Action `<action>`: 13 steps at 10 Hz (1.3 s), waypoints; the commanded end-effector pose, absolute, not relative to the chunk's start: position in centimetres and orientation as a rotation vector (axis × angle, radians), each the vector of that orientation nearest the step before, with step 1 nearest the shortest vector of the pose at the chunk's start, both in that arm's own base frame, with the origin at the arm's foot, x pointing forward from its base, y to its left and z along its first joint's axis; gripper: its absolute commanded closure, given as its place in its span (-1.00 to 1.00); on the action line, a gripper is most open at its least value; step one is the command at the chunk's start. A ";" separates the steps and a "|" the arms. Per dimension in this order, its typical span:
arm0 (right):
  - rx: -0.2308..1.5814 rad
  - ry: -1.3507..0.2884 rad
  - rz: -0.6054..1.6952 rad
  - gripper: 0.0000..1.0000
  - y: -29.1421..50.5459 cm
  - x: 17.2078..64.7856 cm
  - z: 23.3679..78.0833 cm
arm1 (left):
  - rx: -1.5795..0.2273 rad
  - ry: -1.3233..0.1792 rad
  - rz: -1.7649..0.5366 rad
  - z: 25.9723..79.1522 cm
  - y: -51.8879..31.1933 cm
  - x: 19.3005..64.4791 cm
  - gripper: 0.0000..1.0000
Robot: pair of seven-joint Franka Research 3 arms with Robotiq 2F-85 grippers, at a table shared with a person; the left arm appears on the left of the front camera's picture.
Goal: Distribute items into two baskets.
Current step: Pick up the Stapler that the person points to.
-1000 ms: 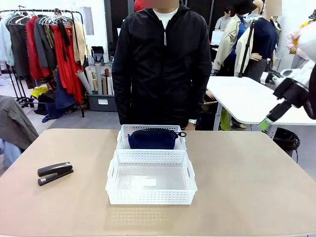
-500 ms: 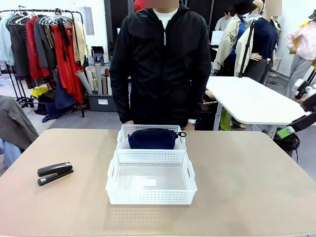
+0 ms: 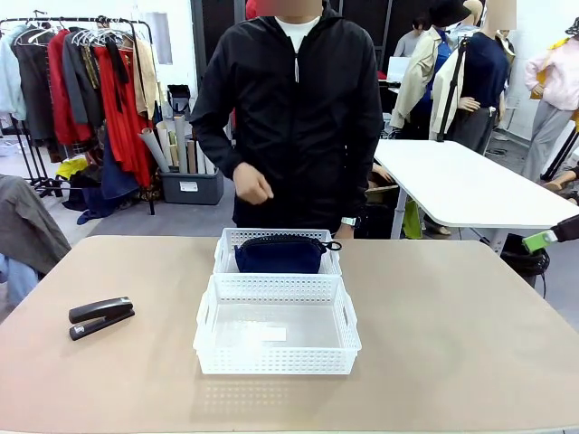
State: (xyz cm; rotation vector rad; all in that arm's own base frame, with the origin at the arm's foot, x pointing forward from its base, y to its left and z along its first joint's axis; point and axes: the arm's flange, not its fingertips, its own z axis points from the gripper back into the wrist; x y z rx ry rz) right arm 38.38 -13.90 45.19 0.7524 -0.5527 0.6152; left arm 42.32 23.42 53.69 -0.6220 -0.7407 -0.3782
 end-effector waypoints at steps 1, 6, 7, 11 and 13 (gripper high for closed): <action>0.738 -0.607 0.586 -1.00 -13.2 38.2 45.2 | -0.621 -0.746 -0.379 53.9 23.3 42.3 -1.00; 0.752 -0.553 0.615 -1.00 -13.9 38.4 45.2 | -0.621 -0.746 -0.379 53.9 23.3 42.3 -1.00; 0.752 -0.553 0.615 -1.00 -13.9 38.4 45.2 | -0.621 -0.746 -0.379 53.9 23.3 42.3 -1.00; 0.752 -0.553 0.615 -1.00 -13.9 38.4 45.2 | -0.621 -0.746 -0.379 53.9 23.3 42.3 -1.00; 0.752 -0.553 0.615 -1.00 -13.9 38.4 45.2 | -0.621 -0.746 -0.379 53.9 23.3 42.3 -1.00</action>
